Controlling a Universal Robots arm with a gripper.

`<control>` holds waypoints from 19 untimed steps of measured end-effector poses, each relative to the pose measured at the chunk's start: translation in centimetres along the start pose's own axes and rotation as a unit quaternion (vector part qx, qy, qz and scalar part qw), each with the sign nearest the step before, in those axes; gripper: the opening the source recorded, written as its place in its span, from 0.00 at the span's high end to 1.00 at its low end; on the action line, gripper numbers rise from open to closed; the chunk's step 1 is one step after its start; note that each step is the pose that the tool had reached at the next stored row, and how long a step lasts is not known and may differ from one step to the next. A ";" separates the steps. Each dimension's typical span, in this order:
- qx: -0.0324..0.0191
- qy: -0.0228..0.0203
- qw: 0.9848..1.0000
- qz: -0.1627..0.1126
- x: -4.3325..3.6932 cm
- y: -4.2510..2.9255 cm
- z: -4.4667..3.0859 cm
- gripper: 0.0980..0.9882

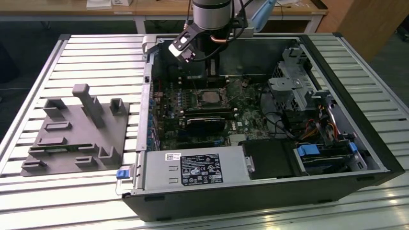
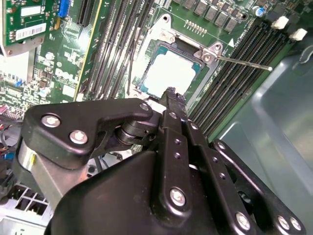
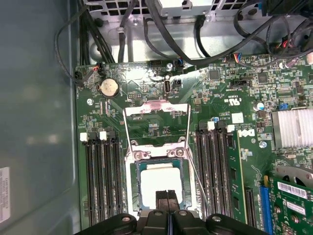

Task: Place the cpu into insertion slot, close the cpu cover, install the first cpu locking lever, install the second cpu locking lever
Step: 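Close the cpu cover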

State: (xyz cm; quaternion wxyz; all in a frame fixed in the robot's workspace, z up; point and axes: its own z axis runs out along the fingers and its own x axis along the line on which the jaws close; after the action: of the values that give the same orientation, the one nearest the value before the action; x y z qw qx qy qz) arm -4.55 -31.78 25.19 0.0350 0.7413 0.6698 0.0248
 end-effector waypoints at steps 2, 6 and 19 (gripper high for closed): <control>0.000 0.000 1.000 0.000 0.00 0.03 -0.37 0.99; 0.000 0.000 1.000 0.000 0.00 0.06 -0.74 0.99; 0.001 0.000 1.000 0.000 0.30 3.03 -0.51 0.99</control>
State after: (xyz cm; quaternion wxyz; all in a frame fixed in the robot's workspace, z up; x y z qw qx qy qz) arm -1.56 -31.78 25.96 0.0344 0.7414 0.6698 0.0242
